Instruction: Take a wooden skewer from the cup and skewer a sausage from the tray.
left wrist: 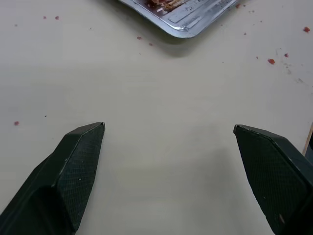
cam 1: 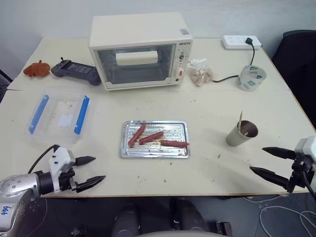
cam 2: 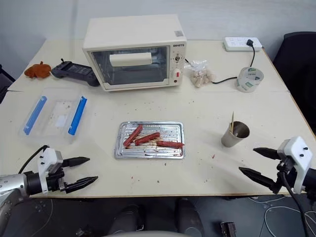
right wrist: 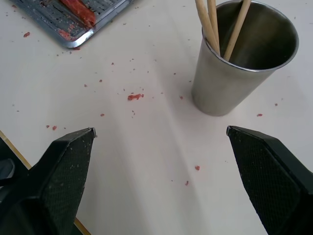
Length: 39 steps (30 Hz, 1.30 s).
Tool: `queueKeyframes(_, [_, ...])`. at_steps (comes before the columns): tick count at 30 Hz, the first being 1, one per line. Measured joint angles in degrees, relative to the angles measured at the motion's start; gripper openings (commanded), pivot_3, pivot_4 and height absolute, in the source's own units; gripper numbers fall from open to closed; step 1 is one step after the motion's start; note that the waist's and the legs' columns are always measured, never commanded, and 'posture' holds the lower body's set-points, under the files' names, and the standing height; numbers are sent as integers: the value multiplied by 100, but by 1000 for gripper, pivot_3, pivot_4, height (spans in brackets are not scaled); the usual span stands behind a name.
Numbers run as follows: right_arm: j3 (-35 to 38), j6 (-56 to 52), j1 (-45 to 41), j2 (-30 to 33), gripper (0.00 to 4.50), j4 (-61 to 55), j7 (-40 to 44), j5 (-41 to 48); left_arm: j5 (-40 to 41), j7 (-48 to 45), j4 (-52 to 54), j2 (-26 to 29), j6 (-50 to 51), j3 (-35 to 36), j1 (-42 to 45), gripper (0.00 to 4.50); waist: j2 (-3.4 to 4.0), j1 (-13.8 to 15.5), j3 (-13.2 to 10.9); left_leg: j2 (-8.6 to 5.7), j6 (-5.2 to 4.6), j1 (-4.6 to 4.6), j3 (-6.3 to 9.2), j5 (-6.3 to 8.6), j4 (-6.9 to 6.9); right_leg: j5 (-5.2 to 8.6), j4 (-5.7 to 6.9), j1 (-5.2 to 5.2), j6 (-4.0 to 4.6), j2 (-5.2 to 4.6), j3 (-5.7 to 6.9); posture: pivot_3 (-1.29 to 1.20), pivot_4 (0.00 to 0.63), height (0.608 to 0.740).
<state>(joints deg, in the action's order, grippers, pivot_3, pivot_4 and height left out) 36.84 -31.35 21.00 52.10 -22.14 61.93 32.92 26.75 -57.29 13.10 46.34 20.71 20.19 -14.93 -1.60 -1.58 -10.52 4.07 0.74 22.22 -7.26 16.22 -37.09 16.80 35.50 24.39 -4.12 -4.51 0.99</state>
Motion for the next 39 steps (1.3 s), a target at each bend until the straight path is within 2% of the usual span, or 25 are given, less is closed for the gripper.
queueKeyframes(13, [4, -355, 273, -47, 4500, -283, -123, 204, 60, 292, -15, -33, 223, 15, 406, 4473, 0, -1, 0, -2, -1, 0, 1, -1, 2, -1, 3, 0, -2, 2, 1, 0, 150, 740])
queueKeyframes(17, [137, -501, 459, -52, 4500, -727, -164, 285, 122, 259, 10, -30, 299, 14, 430, 4473, 0, 0, 0, -2, -1, -2, 4, -1, 0, -1, 6, -1, -2, 3, 1, 0, 150, 740])
queueKeyframes(22, [148, -784, 280, 210, 4500, -1537, -211, 535, 762, 147, 525, 129, 941, 28, 721, 4473, -1, 0, 0, -3, -2, -1, 2, -1, -3, -3, 10, -1, -5, 5, -2, 0, 150, 740])
queueKeyframes(25, [176, -1181, -324, 679, 4500, -1940, -345, 1013, 1397, 13, 858, 425, 1457, 203, 1137, 4473, -2, -7, -1, -12, -4, -3, 2, -3, -3, -4, 10, -1, -6, 7, -4, 0, 150, 740])
queueKeyframes(29, [-261, -1969, -2017, 1288, 4500, -2051, -1228, 2063, 2206, -394, 1177, 957, 1953, 273, 1803, 4473, -2, -18, -3, -16, -3, -3, 7, -2, 2, 1, 8, 4, 1, 8, -9, 0, 150, 740])
queueKeyframes(30, [-473, -2087, -2335, 1299, 4500, -2059, -1422, 2232, 2254, -488, 1207, 1048, 1978, 246, 1893, 4473, -2, -15, -3, -15, 0, 0, 9, 0, 4, 2, 7, 7, 4, 8, -8, 0, 150, 740])
queueKeyframes(32, [-1416, -2358, -3325, 1257, 4500, -2049, -1913, 2378, 2242, -771, 1191, 1238, 1975, 36, 2099, 4473, 1, -34, -6, -17, 4, 4, 9, 2, 5, 2, 10, 17, 4, 9, -13, 0, 150, 740])
queueKeyframes(35, [-2501, -2715, -4389, 900, 4500, -2004, -2498, 2436, 2153, -1015, 1192, 1316, 1841, -320, 2458, 4473, 3, -29, -7, -18, 6, 16, 16, 4, 4, 1, 11, 24, 1, 12, -11, 0, 150, 740])
queueKeyframes(37, [-2775, -2926, -4647, 838, 4500, -1868, -2727, 2440, 2135, -1005, 1183, 1281, 1821, -507, 2744, 4473, 3, 1, -8, -21, 3, 32, 20, 6, 1, -14, 12, 33, -27, 14, -9, 0, 150, 740])
queueKeyframes(39, [-2560, -3100, -4674, 887, 4500, -1668, -2778, 2572, 2203, -969, 1171, 1225, 1860, -545, 2947, 4473, 3, 32, -8, -26, -5, 47, 29, 11, -8, -38, 10, 35, -71, 12, 5, 0, 150, 740])
